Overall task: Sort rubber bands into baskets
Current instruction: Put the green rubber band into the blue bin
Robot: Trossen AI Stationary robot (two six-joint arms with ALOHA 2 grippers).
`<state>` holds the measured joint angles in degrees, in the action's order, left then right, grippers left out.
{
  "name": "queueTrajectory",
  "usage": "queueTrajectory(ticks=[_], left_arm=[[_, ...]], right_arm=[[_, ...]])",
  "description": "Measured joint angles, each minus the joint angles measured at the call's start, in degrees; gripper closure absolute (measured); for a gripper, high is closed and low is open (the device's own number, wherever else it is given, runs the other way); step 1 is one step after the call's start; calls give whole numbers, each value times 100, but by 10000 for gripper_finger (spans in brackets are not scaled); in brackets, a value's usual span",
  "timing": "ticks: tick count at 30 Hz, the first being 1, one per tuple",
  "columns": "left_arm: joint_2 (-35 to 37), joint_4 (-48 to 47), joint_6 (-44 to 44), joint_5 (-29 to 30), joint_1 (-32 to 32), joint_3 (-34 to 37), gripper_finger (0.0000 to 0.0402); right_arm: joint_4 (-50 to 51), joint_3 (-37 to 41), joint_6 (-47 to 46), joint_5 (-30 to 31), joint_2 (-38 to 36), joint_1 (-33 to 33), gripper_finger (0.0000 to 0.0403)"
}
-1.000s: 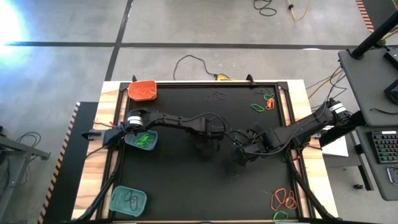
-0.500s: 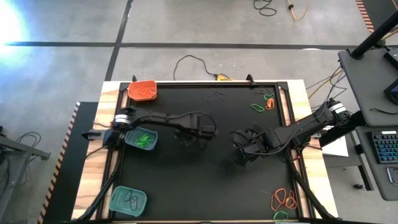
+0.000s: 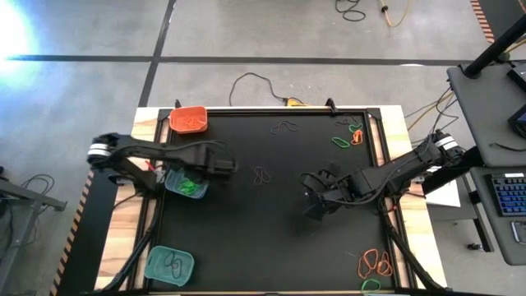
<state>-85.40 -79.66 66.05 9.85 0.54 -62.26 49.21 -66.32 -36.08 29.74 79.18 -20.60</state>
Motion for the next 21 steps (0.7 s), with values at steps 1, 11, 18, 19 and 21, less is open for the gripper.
queueTrajectory(ticks=[1,11,18,19,21], left_arm=[[139,129,113,-14,-6,222,401],[670,1857,355,-341,-43,1844,401],[646,1919,216,-336,-42,2179,394],[648,1944,190,-333,-42,2212,390],[650,1990,68,-333,-42,2256,377]], right_arm=[[-6,0,-5,-8,0,0,204],[206,0,-485,-315,0,208,204],[1669,-19,-1096,-613,-478,1184,204],[1763,-2,-1153,-617,-542,1388,204],[1834,74,-1217,-625,-669,1860,204]])
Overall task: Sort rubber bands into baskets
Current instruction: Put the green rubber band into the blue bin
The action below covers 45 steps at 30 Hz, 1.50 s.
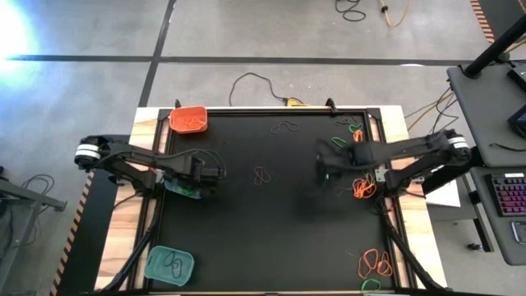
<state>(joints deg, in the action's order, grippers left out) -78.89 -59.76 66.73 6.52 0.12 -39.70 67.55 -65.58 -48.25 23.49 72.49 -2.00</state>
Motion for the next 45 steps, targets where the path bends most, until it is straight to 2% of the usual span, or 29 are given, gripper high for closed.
queueTrajectory(ticks=[4,11,20,23,28,36,45], left_arm=[[-4,60,-190,31,0,11,351],[-4,83,-517,208,0,11,316],[-4,111,-590,350,0,11,308],[-4,111,-624,350,0,11,308],[53,89,-626,183,0,2,308],[310,-107,-618,44,0,0,308],[797,-123,-463,-152,0,0,308]], right_arm=[[-135,256,-23,-241,-42,1165,204],[-778,894,225,-1041,400,2995,204],[-1726,1023,359,-1671,1156,4469,204],[-1791,993,668,-1938,1400,4747,204],[-1940,837,1304,-1942,1752,4975,204],[-1684,293,3377,-1955,2362,4969,204],[-1117,-163,4553,-1942,3163,5034,204]])
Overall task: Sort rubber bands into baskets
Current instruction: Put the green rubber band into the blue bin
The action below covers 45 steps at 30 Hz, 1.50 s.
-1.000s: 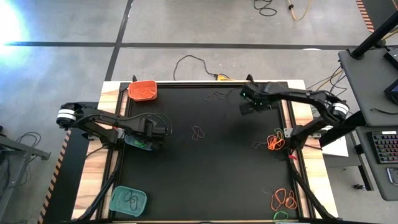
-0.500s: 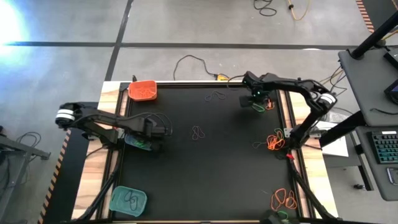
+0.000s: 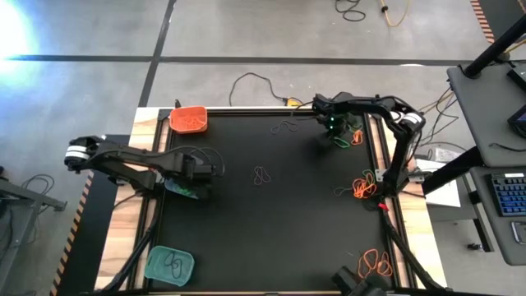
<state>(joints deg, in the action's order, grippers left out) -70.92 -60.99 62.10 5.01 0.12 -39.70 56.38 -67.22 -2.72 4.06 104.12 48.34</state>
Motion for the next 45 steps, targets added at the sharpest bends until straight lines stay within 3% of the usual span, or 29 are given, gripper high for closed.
queueTrajectory(ticks=[8,18,26,30,34,38,42,45], left_arm=[[793,3,419,8,0,-23,308],[1278,2,408,608,0,-433,308],[1400,-66,400,654,0,-464,308],[1409,-137,399,654,0,-463,308],[1407,-145,288,656,0,-462,308],[1388,16,203,830,-61,-457,308],[1334,854,-43,1345,-105,-455,308],[1248,1652,-520,1412,-168,-455,308]], right_arm=[[51,-20,477,177,207,31,217],[196,-3,731,266,224,220,308],[213,10,730,321,173,229,382],[227,39,579,121,-67,166,392],[262,28,100,-30,-466,-148,393],[186,-160,-518,-560,-648,-652,393],[-225,-485,-1105,-912,-625,-1308,393],[-784,-833,-1452,-1050,-440,-1853,393]])
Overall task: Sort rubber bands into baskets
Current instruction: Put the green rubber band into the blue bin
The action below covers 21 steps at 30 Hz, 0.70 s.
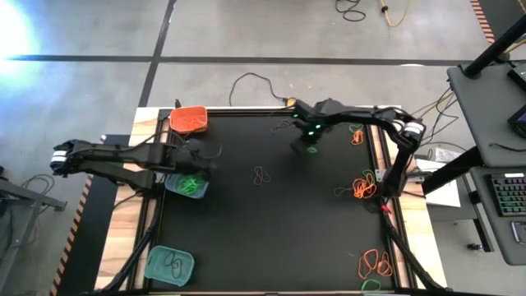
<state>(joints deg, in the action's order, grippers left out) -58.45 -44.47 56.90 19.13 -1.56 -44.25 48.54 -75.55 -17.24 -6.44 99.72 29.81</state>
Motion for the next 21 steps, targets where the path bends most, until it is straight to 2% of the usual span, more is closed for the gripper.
queueTrajectory(ticks=[4,9,16,21], left_arm=[[-72,461,-413,5,-94,0,308],[10,-90,-454,-8,-133,0,308],[212,-1091,-401,-15,-133,0,308],[237,-1182,-537,-15,-127,0,308]], right_arm=[[-678,-692,-198,-9,447,-654,393],[-1026,-1794,-233,22,1310,-1053,392],[-544,-3334,-722,46,2751,-1030,388],[192,-4383,-928,48,3564,-1008,374]])
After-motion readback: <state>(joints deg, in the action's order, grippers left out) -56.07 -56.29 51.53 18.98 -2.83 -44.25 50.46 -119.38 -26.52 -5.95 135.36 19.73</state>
